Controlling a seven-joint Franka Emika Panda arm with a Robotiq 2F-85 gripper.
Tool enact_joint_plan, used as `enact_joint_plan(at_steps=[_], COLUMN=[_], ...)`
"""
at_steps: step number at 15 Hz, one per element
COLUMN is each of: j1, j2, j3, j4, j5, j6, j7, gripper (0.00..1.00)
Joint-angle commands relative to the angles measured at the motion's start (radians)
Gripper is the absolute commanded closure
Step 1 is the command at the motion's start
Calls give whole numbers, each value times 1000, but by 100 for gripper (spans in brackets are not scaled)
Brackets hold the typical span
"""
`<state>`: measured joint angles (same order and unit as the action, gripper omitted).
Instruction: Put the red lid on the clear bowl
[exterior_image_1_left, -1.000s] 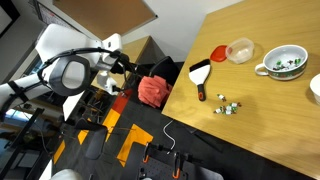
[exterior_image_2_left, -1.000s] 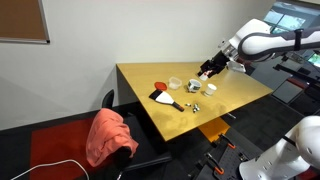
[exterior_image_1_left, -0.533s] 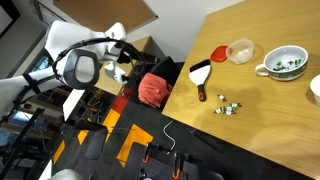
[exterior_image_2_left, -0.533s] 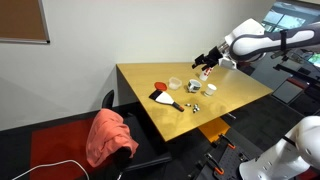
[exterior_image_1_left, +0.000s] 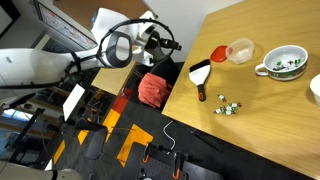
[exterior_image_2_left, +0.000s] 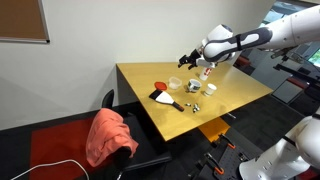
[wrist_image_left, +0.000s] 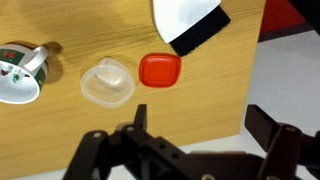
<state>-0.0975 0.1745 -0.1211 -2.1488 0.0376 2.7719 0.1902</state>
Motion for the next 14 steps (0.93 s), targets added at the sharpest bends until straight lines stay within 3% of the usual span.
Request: enact_joint_plan(at_steps=[1,6,7,14], j1=[15,7,4,3], j2=[191,346,301,349], j3=[-30,-33,-26,-30], j4=[194,349,281,333], j5=[-39,-3,-3,-4], j6=[1,-37,-4,-6], j7=[63,47,23,23], gripper=[0,0,0,0])
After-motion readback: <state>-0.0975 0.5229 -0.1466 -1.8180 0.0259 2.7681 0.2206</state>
